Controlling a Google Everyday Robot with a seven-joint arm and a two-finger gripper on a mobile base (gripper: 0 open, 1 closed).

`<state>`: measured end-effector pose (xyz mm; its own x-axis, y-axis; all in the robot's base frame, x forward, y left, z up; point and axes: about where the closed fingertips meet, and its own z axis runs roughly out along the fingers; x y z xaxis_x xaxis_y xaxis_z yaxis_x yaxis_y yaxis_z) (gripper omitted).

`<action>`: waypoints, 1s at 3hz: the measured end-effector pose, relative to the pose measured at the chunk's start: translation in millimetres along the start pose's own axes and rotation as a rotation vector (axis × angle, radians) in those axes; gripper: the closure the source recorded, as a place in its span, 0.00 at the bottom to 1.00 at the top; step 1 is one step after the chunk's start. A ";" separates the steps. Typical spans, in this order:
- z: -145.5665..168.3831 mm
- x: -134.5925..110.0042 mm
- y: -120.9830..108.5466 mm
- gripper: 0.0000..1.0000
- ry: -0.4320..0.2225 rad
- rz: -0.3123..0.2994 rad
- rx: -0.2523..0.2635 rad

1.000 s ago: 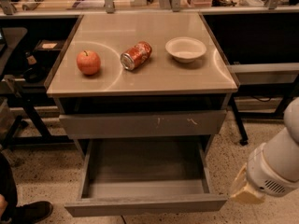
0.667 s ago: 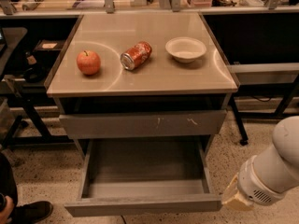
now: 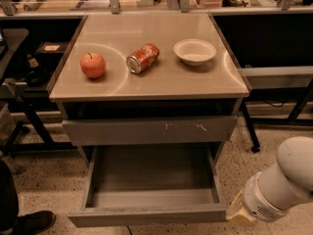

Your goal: Close middle drawer

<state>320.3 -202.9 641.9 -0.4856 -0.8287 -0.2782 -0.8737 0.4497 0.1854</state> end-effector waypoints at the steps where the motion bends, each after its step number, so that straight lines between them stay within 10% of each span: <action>1: 16.3 7.9 0.5 1.00 -0.012 0.022 -0.017; 3: 89.3 40.1 -18.4 1.00 -0.098 0.110 -0.047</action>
Offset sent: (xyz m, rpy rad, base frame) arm -0.0059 -0.0148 -0.1248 0.1670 0.0293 -0.1513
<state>314.3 -214.6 543.2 -0.5810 -0.7378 -0.3437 -0.8138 0.5182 0.2632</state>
